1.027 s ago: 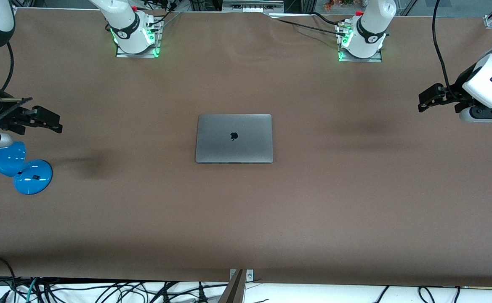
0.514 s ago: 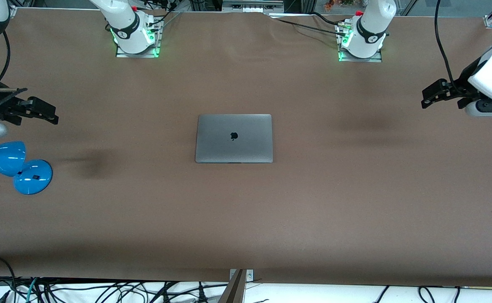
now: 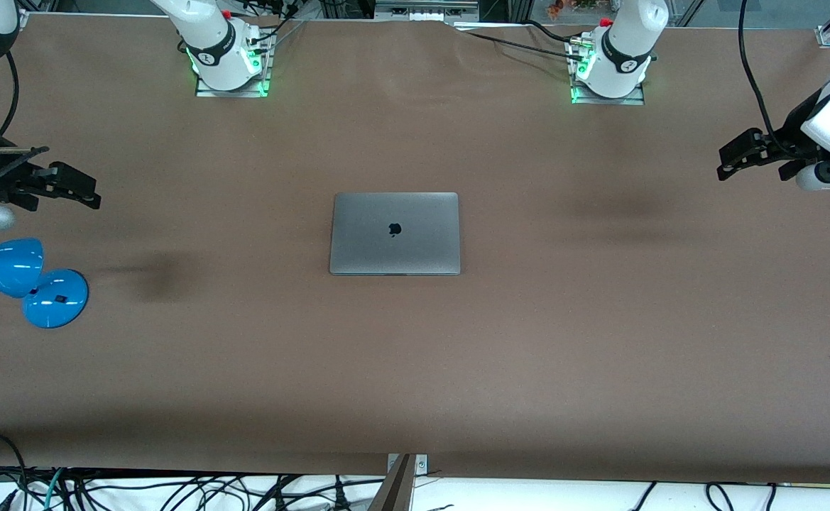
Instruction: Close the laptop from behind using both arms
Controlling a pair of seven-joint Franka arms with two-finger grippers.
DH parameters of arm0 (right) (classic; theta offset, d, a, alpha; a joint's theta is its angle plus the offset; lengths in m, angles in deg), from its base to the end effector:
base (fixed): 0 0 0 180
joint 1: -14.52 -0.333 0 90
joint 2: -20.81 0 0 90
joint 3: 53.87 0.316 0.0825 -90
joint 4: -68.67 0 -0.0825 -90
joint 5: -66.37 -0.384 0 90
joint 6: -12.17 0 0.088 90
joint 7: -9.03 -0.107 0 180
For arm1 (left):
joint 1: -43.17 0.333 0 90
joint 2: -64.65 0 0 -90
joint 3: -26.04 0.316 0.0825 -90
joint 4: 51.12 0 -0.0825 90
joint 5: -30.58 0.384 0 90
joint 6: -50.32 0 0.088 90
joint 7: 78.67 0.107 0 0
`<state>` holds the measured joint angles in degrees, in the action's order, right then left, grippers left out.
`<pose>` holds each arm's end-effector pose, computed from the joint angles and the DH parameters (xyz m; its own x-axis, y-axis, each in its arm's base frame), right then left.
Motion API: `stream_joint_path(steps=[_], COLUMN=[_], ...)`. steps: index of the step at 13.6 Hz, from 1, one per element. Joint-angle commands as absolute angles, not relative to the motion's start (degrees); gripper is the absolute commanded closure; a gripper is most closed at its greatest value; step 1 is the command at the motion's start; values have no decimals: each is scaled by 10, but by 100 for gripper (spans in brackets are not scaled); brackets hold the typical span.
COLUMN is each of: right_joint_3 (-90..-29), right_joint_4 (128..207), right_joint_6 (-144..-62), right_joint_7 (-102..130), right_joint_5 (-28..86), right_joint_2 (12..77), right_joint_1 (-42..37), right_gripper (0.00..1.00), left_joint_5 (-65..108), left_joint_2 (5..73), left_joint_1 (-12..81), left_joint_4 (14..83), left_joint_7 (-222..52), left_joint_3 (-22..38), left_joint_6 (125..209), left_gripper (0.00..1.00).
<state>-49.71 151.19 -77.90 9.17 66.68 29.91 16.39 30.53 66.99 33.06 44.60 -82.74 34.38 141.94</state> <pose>0.6023 0.0200 0.5945 0.9988 0.0418 -0.0266 0.0416 -0.9991 -0.0061 0.5423 -0.0153 0.6019 0.9987 0.0399 -0.0315 0.0400 -0.9992 0.0046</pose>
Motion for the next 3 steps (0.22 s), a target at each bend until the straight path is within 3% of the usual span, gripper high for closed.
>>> stream_joint_path(steps=[1,3], right_joint_3=[-492,-493], right_joint_4=[1511,1511], right_joint_6=[-777,-776], right_joint_7=[96,97], right_joint_5=[672,672], right_joint_2=[294,294], right_joint_1=[169,169], right_gripper=[0,0], left_joint_5=[297,296], left_joint_2=[676,676], left_joint_1=[334,334], left_joint_4=[446,445], left_joint_7=[-829,-829], left_joint_3=[341,341], left_joint_6=[1418,1418], left_gripper=[0,0])
